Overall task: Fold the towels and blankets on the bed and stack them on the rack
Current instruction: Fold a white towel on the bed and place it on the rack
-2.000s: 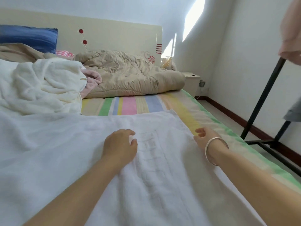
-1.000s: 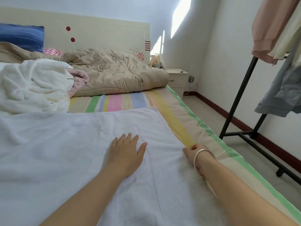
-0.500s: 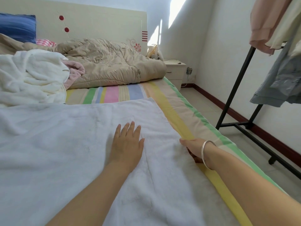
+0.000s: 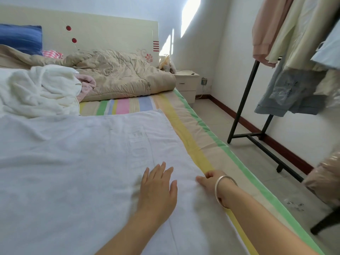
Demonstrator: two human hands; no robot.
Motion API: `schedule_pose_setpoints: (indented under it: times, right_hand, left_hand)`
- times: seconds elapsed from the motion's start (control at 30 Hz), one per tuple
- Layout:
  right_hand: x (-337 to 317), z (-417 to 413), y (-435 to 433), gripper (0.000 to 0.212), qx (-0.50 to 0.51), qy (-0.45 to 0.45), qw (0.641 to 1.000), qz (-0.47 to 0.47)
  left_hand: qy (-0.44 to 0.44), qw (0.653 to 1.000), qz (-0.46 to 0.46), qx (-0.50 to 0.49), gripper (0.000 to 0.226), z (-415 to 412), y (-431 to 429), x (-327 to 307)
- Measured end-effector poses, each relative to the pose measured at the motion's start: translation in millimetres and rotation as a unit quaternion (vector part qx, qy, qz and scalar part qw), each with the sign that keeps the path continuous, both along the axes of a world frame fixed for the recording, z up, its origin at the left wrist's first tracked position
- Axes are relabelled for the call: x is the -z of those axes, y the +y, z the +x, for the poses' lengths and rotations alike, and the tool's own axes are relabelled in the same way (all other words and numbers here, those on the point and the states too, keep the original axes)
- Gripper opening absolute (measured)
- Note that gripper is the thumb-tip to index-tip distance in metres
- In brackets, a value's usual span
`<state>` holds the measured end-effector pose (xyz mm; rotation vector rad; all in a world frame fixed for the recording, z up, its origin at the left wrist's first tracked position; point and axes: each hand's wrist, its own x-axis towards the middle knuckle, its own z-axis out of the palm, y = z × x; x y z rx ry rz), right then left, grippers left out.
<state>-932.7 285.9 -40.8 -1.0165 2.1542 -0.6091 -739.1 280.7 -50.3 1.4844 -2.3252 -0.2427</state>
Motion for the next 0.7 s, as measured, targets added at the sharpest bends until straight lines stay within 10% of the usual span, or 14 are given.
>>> schedule_pose_setpoints:
  times: [0.23,0.37,0.7]
  right_hand:
    - [-7,31,26,0.025,0.045,0.139,0.987,-0.069]
    - [-9,64,40,0.05,-0.109,0.374,0.919,-0.059]
    - [7,256,33,0.067,-0.35,0.312,0.883,-0.016]
  left_hand:
    - [-0.082,0.992,0.078,0.047,0.052,36,37,-8]
    - [-0.059,0.996,0.063,0.015,0.093,80,52,-11]
    - [0.02,0.988,-0.008,-0.155,0.095,233,47,-11]
